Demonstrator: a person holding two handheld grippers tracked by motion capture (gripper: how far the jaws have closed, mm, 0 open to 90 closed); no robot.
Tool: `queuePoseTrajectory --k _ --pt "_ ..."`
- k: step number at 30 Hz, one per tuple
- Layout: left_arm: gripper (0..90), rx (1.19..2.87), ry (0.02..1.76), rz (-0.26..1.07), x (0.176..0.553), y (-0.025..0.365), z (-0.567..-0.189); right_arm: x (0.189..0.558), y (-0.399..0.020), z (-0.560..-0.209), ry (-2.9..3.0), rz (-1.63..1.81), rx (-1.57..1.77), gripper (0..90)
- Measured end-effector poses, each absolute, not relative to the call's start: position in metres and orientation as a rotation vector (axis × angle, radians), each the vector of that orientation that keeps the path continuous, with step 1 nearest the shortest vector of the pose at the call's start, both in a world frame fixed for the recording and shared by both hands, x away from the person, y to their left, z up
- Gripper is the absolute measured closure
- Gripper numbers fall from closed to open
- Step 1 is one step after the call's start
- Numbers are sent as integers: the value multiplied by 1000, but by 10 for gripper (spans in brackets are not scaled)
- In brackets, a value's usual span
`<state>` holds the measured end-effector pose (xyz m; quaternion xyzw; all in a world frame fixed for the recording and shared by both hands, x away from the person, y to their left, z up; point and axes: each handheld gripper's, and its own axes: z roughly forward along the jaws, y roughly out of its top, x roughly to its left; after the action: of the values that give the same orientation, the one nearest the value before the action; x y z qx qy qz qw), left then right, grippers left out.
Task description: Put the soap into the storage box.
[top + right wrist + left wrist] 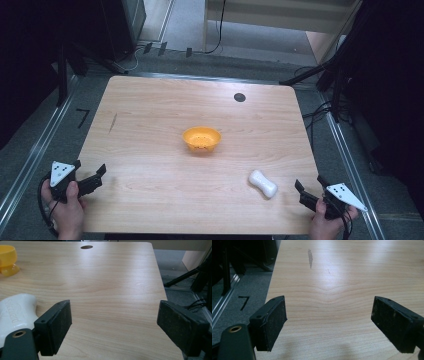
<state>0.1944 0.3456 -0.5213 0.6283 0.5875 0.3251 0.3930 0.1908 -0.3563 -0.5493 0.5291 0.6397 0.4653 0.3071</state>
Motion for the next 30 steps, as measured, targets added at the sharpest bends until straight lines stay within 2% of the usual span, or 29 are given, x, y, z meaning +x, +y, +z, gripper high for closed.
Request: queuePoseTrajectory --k 11,16,30 --pt "133 1591 1488 829 194 346 -521 193 -350 -545 1837 1178 1355 139" --pt "133 1588 1487 829 194 346 -521 198 -347 -537 2008 1089 1315 177" --pt "133 1587 1485 828 194 346 -521 218 -325 -509 2244 900 1240 178"
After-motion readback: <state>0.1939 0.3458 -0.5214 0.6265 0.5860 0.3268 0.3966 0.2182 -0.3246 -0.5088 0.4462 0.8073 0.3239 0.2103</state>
